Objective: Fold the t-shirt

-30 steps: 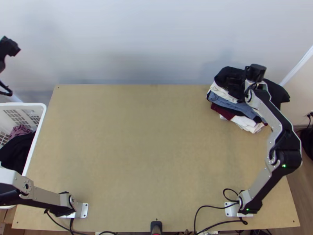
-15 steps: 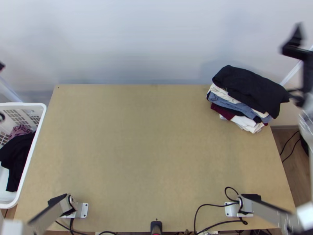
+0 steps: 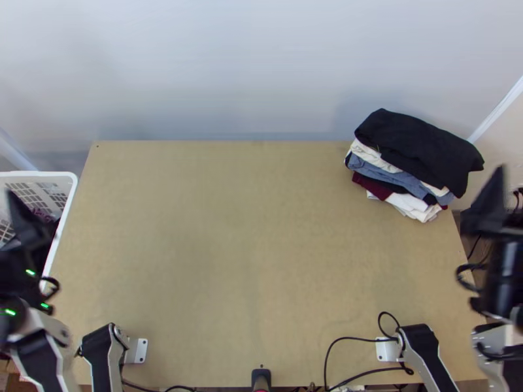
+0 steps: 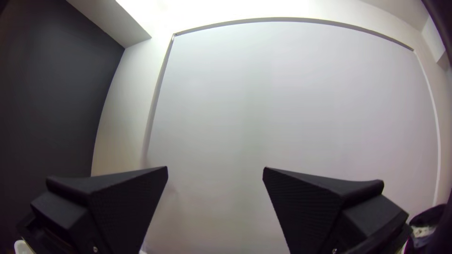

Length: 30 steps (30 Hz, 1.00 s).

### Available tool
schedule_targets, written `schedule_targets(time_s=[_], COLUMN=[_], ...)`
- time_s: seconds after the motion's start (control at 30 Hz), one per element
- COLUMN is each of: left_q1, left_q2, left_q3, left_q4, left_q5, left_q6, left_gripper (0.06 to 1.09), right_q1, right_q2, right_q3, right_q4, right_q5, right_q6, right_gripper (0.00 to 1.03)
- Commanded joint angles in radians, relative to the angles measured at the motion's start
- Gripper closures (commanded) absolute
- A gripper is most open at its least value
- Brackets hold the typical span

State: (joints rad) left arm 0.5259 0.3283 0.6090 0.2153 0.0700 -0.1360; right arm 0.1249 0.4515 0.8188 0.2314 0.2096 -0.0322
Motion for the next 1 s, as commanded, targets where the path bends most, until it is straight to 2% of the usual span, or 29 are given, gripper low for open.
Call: schedule_targets(time_s=[0.0,0.2,0.3,0.43,0.53,0.57,0.7,0.77,0.83,0.97], left_q1=[-0.001,-0.017,-0.017,0.005,0.014,0.019,0.028,0.026,0.02,0.022], left_q2=[-0.118,-0.285,-0.33,-0.33,-0.33,-0.33,-0.33,-0.33,-0.33,-0.322], left_q3=[-0.175,-0.405,-0.489,-0.56,-0.601,-0.607,-0.612,-0.612,-0.611,-0.606], left_q4=[0.075,0.085,0.085,0.085,0.075,0.062,-0.056,-0.109,-0.182,-0.215], left_q5=[0.01,0.016,0.017,0.016,0.013,0.01,0.008,0.008,0.008,-0.001], left_q6=[0.055,0.118,0.141,0.159,0.159,0.157,0.154,0.151,0.156,0.159], left_gripper=[0.11,0.11,0.11,0.11,0.11,0.11,0.1,0.1,0.1,0.1], right_q1=[0.01,0.012,0.035,0.019,0.028,0.051,0.078,0.055,0.045,0.047], right_q2=[-0.074,-0.177,-0.185,-0.244,-0.379,-0.461,-0.458,-0.458,-0.458,-0.455], right_q3=[-0.13,-0.449,-0.552,-0.687,-0.803,-0.817,-0.816,-0.817,-0.816,-0.816], right_q4=[0.045,0.21,0.241,0.249,0.232,0.141,0.059,-0.07,-0.191,-0.195], right_q5=[-0.001,-0.003,-0.001,-0.003,-0.003,-0.001,0.007,0.007,0.005,0.004], right_q6=[-0.023,-0.018,-0.005,0.06,0.064,0.064,0.02,-0.043,-0.06,-0.066], right_gripper=[0.04,0.04,0.04,0.04,0.04,0.04,0.04,0.04,0.04,0.04])
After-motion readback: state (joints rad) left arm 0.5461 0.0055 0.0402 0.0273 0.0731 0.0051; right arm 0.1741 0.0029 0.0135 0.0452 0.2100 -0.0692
